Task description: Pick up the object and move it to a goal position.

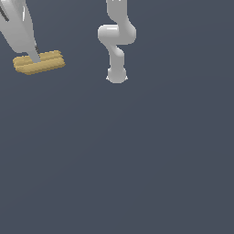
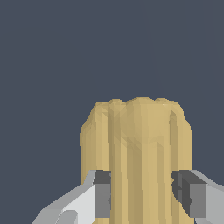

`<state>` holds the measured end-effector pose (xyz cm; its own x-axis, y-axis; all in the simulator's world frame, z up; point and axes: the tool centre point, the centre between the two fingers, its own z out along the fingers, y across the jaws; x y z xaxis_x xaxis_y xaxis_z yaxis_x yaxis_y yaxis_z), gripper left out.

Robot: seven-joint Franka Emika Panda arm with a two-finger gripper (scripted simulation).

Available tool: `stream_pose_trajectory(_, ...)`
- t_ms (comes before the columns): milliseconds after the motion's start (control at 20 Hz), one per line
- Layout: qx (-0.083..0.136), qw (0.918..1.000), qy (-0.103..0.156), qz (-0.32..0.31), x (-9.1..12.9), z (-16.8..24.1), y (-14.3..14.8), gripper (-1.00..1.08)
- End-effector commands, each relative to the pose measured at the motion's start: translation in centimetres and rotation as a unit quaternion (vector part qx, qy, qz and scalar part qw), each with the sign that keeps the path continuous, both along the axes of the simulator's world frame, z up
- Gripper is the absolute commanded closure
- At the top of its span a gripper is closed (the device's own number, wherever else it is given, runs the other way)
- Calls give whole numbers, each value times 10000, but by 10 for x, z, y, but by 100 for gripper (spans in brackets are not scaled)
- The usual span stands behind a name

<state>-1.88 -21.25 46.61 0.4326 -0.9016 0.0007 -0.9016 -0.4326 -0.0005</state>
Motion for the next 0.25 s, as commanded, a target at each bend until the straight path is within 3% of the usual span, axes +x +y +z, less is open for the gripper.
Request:
stream_pose_trajectory(0, 1, 10000, 4, 5, 0, 3, -2, 108)
stream_pose_trajectory(200, 2, 10000, 4, 3, 0, 3, -2, 108)
